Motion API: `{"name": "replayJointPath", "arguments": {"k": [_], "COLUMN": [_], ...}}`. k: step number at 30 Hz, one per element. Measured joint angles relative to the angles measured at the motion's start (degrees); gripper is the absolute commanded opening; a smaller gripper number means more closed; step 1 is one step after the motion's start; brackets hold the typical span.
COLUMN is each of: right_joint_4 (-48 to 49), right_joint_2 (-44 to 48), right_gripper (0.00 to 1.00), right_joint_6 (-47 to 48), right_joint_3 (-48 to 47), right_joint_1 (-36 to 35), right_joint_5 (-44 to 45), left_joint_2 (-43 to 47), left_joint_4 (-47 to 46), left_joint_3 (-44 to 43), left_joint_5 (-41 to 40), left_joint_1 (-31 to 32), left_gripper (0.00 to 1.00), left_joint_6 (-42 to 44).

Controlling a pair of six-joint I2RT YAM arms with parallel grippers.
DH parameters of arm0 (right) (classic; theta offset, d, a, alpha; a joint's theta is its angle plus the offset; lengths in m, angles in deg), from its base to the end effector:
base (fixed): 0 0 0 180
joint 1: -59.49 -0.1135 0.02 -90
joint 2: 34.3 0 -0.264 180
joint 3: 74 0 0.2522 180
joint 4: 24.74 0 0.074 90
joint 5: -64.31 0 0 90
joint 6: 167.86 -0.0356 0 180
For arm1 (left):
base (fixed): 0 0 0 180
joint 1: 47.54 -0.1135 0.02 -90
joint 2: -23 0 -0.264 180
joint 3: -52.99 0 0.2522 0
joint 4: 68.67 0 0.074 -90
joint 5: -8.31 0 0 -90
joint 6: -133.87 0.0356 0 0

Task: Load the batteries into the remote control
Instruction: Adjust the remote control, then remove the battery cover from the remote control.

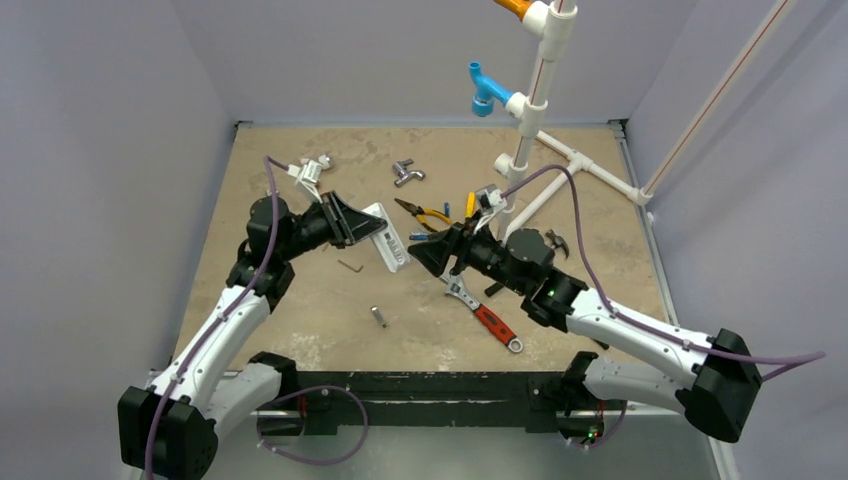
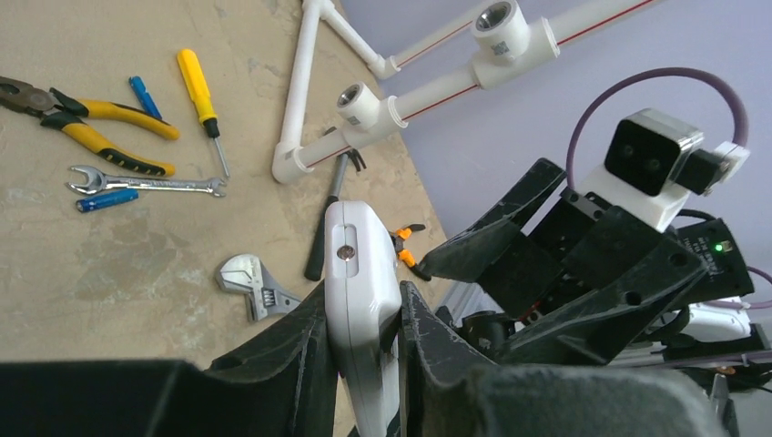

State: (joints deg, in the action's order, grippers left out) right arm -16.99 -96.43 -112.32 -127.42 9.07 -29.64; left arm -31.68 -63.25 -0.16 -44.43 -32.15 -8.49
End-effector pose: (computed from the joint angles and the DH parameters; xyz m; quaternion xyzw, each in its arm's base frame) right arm 0.1608 0.1984 0.3069 -0.1229 0.7023 0.4910 0.5006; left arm 0.2074 -0.0794 0.3098 -0.0241 0.7400 -0.5487 0.3883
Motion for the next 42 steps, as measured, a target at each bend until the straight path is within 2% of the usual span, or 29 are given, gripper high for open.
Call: {"name": "replayJointPath", "arguments": {"k": [3,8,12,20,26,32,42], "right_joint_4": [-0.8,-1.3,-5.5,-11.8,-15.6,-16.4,-16.4], "right_joint_2": [3.3,7.0,7.5,11.7,12.4,11.6,12.5], "right_gripper": [0.63,0.63,0.62,0.61,0.59,0.56,0.48], "right_joint_6": [5.2,25.3,38.0,53.4,59.3,58.2,58.6], "right_joint_3": [0.2,3.8,5.2,5.2,5.2,5.2,5.2], "right_joint_1": [0.0,-0.4,-1.4,-2.0,-2.1,-2.1,-2.1], "right_joint_5": [0.9,-1.1,-4.9,-11.1,-12.4,-10.6,-15.9], "left_joint_2": [1.4,2.1,1.2,-1.9,-4.9,-8.6,-10.1], "left_joint_4": [1.5,3.5,1.8,-1.9,-4.2,-4.5,-5.4], "left_joint_3": [0.0,0.0,0.7,3.3,3.4,3.4,3.1], "left_joint_5": [-0.1,0.2,2.6,6.7,9.4,10.7,11.0], "left_joint_1": [0.0,0.0,0.0,3.6,6.8,7.6,8.0], "left_gripper": [0.00,0.00,0.00,0.00,0.00,0.00,0.00], "left_joint_6": [3.1,6.6,7.1,7.0,7.2,7.2,7.1]}}
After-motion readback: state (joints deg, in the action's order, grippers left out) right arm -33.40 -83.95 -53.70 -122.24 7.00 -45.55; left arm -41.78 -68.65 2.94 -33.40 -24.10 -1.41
